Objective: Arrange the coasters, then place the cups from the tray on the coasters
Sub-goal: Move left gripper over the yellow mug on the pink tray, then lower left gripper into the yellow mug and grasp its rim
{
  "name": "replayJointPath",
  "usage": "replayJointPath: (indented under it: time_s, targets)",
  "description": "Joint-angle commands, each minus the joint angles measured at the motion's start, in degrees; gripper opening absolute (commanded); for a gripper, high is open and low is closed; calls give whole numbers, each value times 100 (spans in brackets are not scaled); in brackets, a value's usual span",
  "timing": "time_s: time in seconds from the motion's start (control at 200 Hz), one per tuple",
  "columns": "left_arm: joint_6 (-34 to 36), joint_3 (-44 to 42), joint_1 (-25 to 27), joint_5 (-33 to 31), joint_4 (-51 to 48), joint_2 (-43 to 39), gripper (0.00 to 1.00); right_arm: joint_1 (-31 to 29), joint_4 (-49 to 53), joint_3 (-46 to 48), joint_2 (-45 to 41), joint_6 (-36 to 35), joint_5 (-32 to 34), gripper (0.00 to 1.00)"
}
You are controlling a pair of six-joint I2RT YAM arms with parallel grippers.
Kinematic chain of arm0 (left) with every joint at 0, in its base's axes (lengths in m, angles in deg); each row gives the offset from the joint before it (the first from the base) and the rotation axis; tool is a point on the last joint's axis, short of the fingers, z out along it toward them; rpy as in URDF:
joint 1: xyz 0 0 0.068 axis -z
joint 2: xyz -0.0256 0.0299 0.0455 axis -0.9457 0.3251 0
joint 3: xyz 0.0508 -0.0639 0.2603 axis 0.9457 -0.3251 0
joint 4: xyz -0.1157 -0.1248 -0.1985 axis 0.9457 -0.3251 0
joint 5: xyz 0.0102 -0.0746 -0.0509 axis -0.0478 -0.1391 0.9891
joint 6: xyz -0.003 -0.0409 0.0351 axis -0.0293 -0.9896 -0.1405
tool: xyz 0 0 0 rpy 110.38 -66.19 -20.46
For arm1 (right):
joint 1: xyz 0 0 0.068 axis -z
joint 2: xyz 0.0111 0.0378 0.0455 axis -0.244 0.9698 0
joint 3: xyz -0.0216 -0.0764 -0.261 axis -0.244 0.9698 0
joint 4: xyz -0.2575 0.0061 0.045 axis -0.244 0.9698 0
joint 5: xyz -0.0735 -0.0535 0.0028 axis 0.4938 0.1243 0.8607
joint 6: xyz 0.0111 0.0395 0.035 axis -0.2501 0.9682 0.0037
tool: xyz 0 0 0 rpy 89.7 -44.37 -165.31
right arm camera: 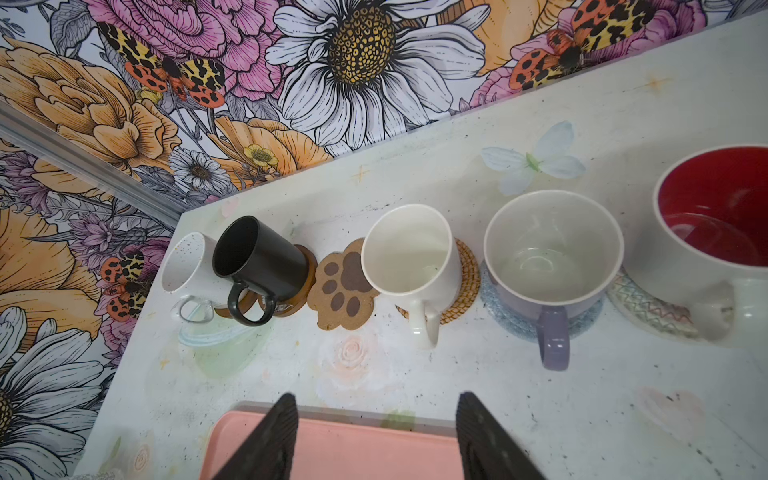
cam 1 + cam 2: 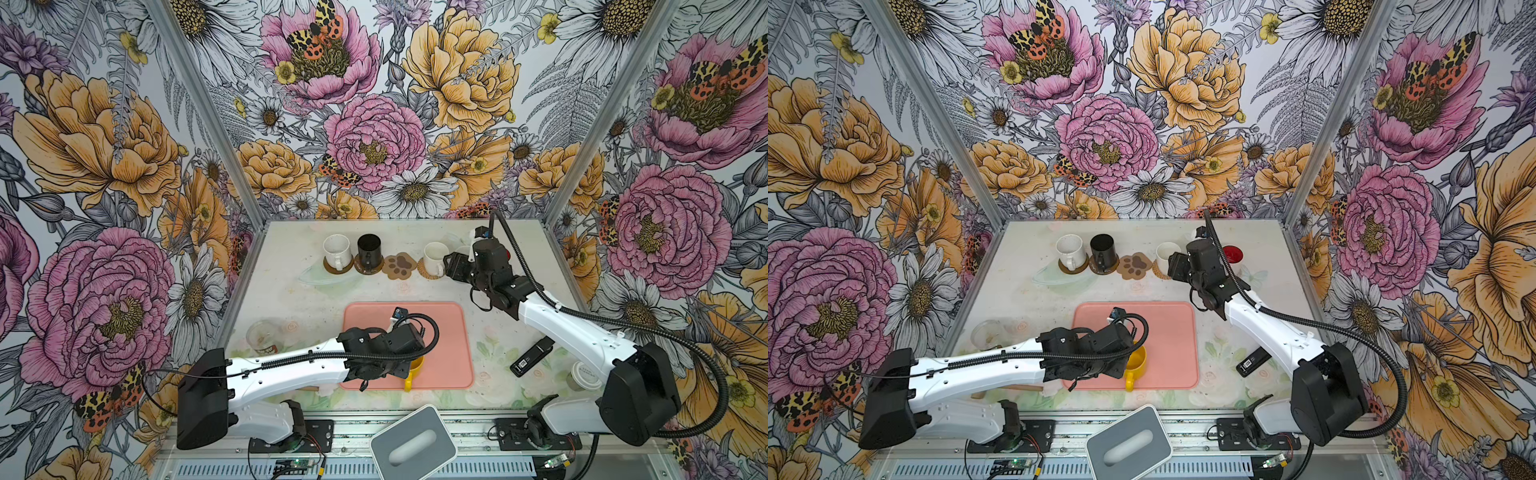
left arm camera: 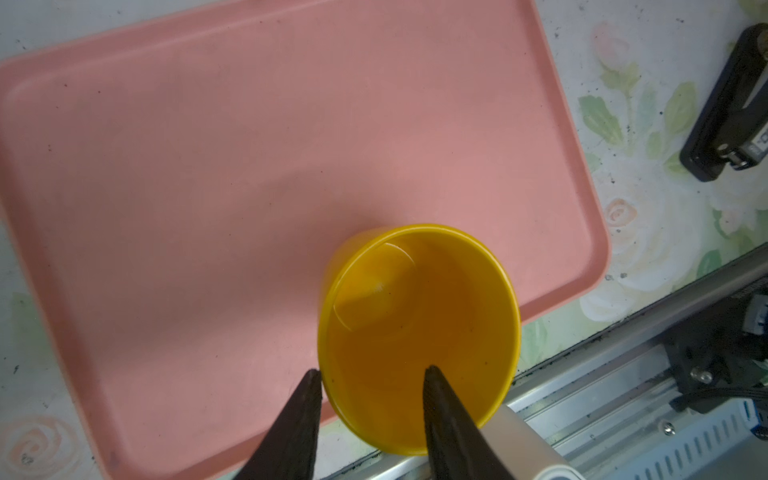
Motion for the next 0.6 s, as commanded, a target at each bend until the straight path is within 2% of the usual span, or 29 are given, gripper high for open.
replayJointPath:
  time_s: [0.0,0.335,0.595]
  targets:
    - [-192,84,96,-149,-77,-223,43,66,-173,25,78,34,-104,63]
    - [-270,95,221,-118,-82,-350,46,70,-205,15,133,43,-191,63]
    - [-593,320,619,-103,-572,-376,50,83,-218,7,143,34,-199,63]
